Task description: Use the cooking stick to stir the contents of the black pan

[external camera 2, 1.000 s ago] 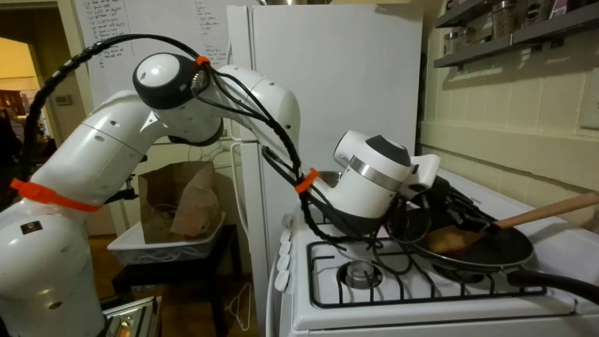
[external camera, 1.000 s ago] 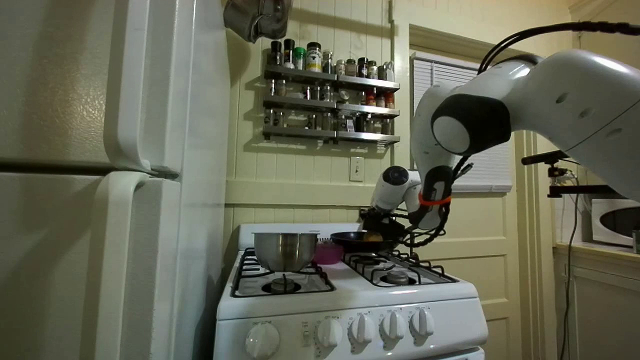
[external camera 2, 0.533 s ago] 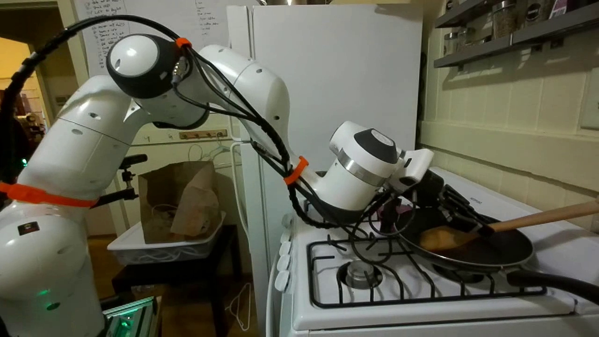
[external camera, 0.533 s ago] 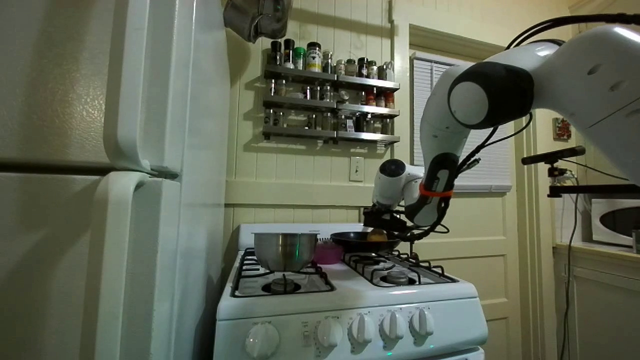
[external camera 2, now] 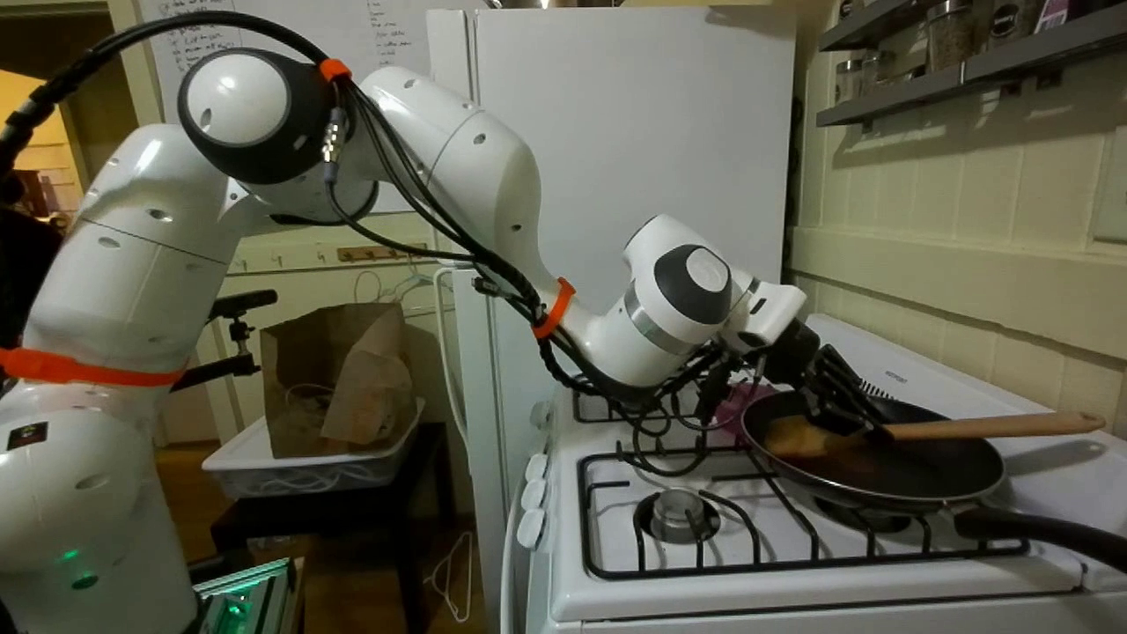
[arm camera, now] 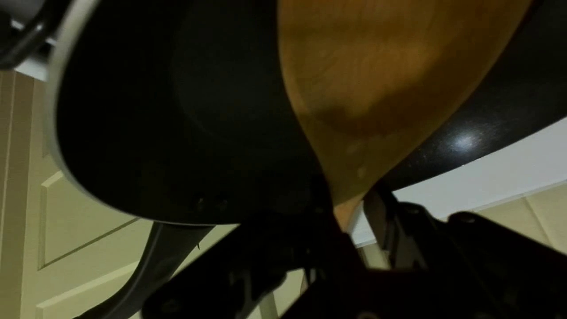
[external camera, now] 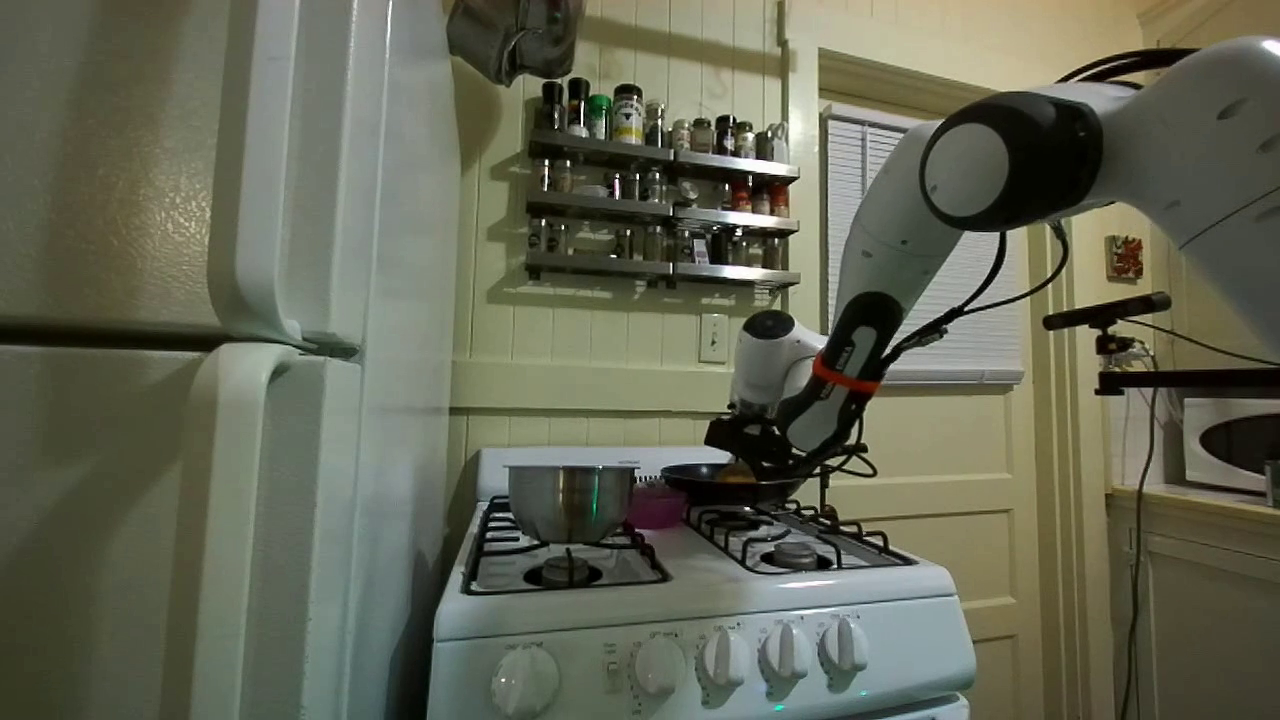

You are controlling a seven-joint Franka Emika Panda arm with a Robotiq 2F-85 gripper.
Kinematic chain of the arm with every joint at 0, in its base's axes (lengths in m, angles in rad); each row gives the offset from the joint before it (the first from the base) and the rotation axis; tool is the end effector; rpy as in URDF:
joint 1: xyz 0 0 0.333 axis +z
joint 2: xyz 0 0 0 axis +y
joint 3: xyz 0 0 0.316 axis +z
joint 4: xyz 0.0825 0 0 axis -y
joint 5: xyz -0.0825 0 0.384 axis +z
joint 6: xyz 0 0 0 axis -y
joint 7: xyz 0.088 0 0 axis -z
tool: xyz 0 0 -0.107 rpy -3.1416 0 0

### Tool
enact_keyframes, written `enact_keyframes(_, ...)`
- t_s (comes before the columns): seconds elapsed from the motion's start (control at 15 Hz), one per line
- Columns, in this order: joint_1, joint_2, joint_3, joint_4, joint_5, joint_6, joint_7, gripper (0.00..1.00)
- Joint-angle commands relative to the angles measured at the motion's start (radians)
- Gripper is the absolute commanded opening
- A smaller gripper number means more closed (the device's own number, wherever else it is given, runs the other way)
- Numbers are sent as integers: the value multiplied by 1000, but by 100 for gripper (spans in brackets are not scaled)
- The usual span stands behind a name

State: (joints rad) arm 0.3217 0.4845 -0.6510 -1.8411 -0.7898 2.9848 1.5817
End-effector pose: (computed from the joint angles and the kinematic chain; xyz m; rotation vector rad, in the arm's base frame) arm 0.6674 -0.1209 0.3687 2.3847 -1.2949 1.2562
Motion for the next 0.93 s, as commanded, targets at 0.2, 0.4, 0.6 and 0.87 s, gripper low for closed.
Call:
enact_keyframes(0.2,-119,-55,144,-21,164,-62,-103,6)
enact_keyframes(0.4,-170,-53,205,-17,226,-76,-152,6)
enact_keyframes(0.6,-215,-57,258,-9,273,-74,-191,51)
enact_keyframes(0.87,-294,-156,384,-48,331,-89,-355,74)
